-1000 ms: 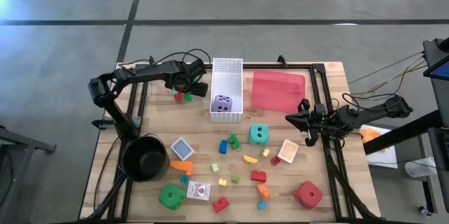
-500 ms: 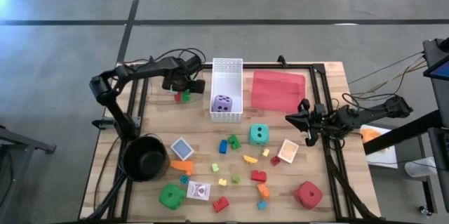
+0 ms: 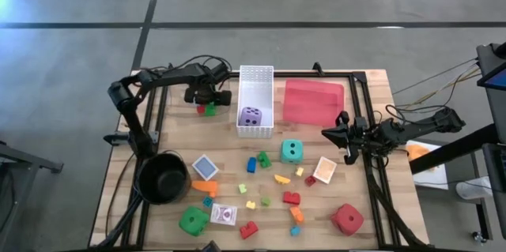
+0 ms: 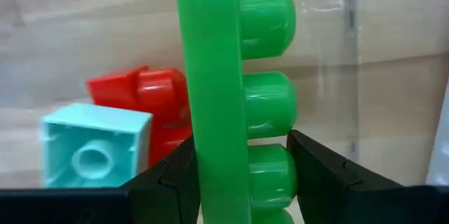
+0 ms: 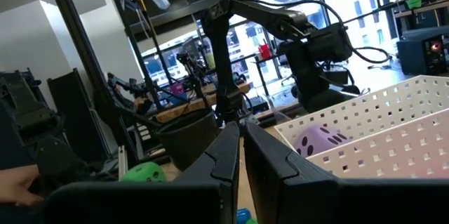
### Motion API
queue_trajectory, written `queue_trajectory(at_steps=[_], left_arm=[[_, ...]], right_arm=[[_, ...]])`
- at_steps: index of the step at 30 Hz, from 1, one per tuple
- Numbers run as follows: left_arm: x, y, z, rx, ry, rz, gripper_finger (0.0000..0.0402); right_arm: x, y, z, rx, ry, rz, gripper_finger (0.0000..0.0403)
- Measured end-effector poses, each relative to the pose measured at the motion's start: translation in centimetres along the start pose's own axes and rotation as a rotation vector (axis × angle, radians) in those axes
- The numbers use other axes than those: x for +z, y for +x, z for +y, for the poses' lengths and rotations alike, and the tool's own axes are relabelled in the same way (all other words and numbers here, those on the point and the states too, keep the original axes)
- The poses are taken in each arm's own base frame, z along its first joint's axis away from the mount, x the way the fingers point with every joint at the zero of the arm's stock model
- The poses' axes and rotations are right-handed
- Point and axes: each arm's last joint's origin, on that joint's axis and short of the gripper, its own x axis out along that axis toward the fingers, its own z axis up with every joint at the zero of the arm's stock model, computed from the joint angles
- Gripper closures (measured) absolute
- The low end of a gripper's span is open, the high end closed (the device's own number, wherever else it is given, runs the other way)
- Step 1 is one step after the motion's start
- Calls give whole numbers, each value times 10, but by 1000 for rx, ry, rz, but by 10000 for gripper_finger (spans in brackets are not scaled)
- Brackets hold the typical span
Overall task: Pick & Place Toys
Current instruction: Put the green game piece into the transparent bin
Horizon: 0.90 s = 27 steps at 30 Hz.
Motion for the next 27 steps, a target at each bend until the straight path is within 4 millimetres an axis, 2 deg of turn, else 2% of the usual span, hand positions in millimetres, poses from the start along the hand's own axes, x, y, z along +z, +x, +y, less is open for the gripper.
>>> queue_trajectory(at_steps=[21, 23, 27], left_arm=[[1, 3, 2, 1, 10, 17, 229], [1, 2, 2, -2, 15, 18, 198], [1, 2, 2, -11, 18, 25, 108]], right_arm=[[0, 0, 0, 0, 0, 0, 382], [0, 0, 0, 0, 0, 0, 382], [0, 0, 0, 0, 0, 0, 382]])
